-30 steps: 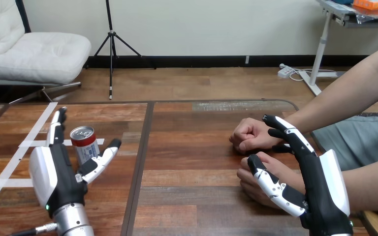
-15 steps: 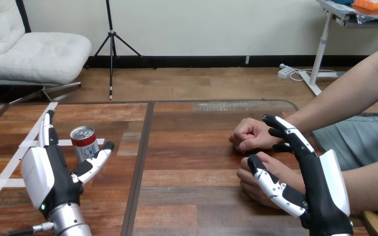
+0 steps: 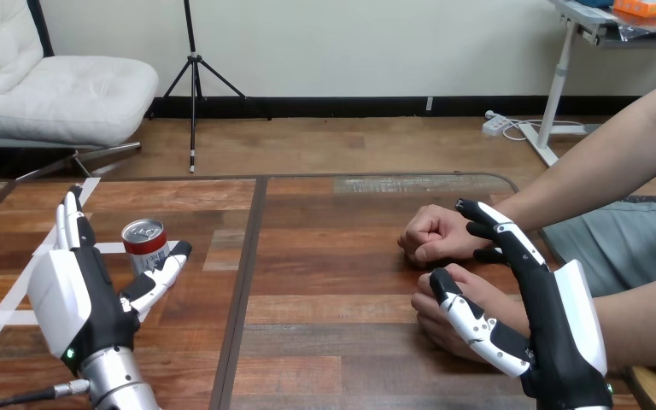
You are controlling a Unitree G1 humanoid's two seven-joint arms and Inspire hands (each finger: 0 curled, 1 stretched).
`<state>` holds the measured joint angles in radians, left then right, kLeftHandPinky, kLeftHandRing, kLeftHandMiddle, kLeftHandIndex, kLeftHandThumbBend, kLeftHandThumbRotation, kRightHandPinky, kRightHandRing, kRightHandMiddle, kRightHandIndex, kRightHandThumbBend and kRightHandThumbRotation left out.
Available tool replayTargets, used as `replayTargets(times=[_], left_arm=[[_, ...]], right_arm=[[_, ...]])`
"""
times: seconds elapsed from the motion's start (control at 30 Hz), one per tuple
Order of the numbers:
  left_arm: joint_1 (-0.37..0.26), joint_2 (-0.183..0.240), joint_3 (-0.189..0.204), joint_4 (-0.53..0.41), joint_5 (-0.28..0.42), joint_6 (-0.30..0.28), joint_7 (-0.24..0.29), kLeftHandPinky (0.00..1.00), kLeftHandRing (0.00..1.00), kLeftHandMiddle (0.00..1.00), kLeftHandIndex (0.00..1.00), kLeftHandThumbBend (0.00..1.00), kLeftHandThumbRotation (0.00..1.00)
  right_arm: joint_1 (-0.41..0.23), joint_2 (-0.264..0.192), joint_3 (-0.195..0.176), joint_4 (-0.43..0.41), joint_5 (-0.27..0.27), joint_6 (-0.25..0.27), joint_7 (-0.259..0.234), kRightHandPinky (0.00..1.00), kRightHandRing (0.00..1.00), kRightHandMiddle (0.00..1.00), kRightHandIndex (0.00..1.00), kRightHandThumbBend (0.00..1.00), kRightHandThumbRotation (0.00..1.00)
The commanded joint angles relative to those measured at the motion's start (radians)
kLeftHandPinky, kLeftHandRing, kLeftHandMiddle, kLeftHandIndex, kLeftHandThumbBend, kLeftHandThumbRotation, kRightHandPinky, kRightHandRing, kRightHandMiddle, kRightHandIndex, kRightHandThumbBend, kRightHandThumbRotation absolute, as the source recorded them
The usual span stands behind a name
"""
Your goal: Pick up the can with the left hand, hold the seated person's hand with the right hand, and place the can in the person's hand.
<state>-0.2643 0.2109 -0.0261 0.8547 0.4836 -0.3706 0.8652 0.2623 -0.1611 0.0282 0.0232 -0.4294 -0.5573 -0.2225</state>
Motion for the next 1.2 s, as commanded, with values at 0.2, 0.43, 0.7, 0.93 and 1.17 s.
replayTargets(times=[0.2,0.43,0.7,0.93,1.17], left_arm=[[-0.084,0.029,-0.014,-0.023,0.016,0.020,0.008,0.78,0.89,0.95,0.95,0.85,0.33],[-0.099,0.030,-0.014,-0.002,0.006,0.017,-0.005,0.76,0.88,0.95,0.95,0.86,0.33],[-0.134,0.032,-0.022,0.047,0.010,0.026,-0.008,0.74,0.86,0.93,0.93,0.86,0.32],[-0.176,0.032,-0.029,0.104,0.006,0.045,-0.020,0.72,0.84,0.90,0.91,0.86,0.33],[-0.217,0.031,-0.035,0.161,0.000,0.062,-0.048,0.71,0.83,0.89,0.89,0.86,0.33]], right_arm=[[-0.053,-0.004,-0.006,-0.033,0.013,-0.011,-0.003,0.73,0.83,0.87,0.84,0.45,0.47],[-0.054,-0.004,-0.005,-0.035,0.013,-0.008,-0.001,0.72,0.83,0.87,0.84,0.45,0.47],[-0.054,-0.007,-0.005,-0.035,0.016,-0.009,0.004,0.72,0.83,0.87,0.84,0.45,0.48],[-0.057,-0.009,-0.005,-0.030,0.019,-0.013,0.006,0.73,0.84,0.87,0.84,0.45,0.48],[-0.057,-0.009,-0.006,-0.032,0.019,-0.011,0.010,0.73,0.84,0.87,0.84,0.45,0.48]])
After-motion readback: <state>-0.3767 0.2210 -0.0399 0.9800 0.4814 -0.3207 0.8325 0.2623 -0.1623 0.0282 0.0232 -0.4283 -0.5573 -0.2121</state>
